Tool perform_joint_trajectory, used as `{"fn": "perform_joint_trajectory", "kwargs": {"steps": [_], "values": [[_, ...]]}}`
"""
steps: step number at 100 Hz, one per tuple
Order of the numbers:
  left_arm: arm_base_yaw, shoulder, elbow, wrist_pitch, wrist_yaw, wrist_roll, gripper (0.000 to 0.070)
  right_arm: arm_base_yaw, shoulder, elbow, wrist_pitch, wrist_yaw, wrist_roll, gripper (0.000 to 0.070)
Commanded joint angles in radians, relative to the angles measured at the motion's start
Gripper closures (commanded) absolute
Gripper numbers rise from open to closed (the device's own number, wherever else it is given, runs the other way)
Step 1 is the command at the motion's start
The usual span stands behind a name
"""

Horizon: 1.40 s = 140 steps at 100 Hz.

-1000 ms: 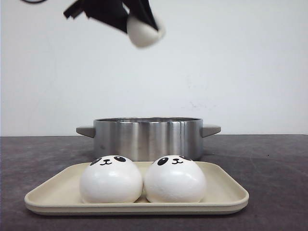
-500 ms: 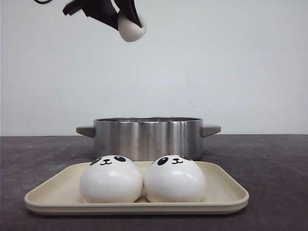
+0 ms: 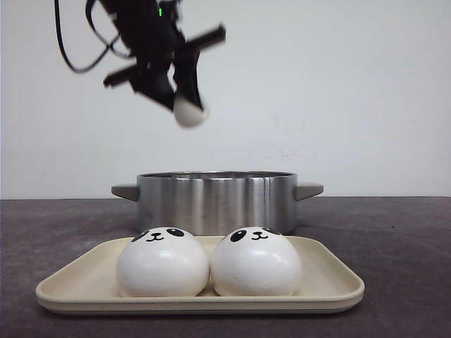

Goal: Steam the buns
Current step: 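Carry the bun into the steel pot and open the left gripper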

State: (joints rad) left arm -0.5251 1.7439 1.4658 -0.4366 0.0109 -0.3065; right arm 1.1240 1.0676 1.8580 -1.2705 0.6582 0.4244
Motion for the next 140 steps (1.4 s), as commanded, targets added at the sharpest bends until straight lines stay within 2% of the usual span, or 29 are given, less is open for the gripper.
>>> {"fn": "perform_joint_trajectory", "kwargs": {"steps": [1, 16, 27, 60, 86, 100, 108, 118, 140], "values": [[0.002, 0.035, 0.021, 0.014, 0.013, 0.003, 0.07, 0.013, 0.01, 0.021, -0.002, 0.005, 0.005, 0.0684], [0.016, 0.103, 0.021, 0.041, 0.021, 0.005, 0.07, 0.013, 0.01, 0.021, -0.014, 0.032, 0.005, 0.0684], [0.025, 0.148, 0.021, 0.079, 0.063, 0.001, 0.07, 0.013, 0.01, 0.021, -0.018, 0.032, 0.006, 0.0684], [0.029, 0.235, 0.022, 0.167, 0.06, 0.003, 0.0694, 0.013, 0.01, 0.021, -0.018, 0.031, 0.025, 0.0684], [0.029, 0.261, 0.022, 0.164, 0.048, 0.003, 0.0434, 0.013, 0.011, 0.021, -0.025, 0.032, 0.043, 0.0684], [0.028, 0.265, 0.022, 0.161, 0.048, 0.003, 0.025, 0.013, 0.011, 0.021, -0.026, 0.032, 0.05, 0.0684], [0.028, 0.264, 0.022, 0.167, 0.048, 0.003, 0.0175, 0.013, 0.011, 0.021, -0.026, 0.032, 0.059, 0.0684], [0.028, 0.264, 0.022, 0.168, 0.049, 0.003, 0.0136, 0.013, 0.011, 0.021, -0.029, 0.032, 0.063, 0.0684], [0.029, 0.261, 0.031, 0.146, 0.051, 0.0, 0.0136, 0.013, 0.011, 0.021, -0.064, 0.032, 0.075, 0.0684]]}}
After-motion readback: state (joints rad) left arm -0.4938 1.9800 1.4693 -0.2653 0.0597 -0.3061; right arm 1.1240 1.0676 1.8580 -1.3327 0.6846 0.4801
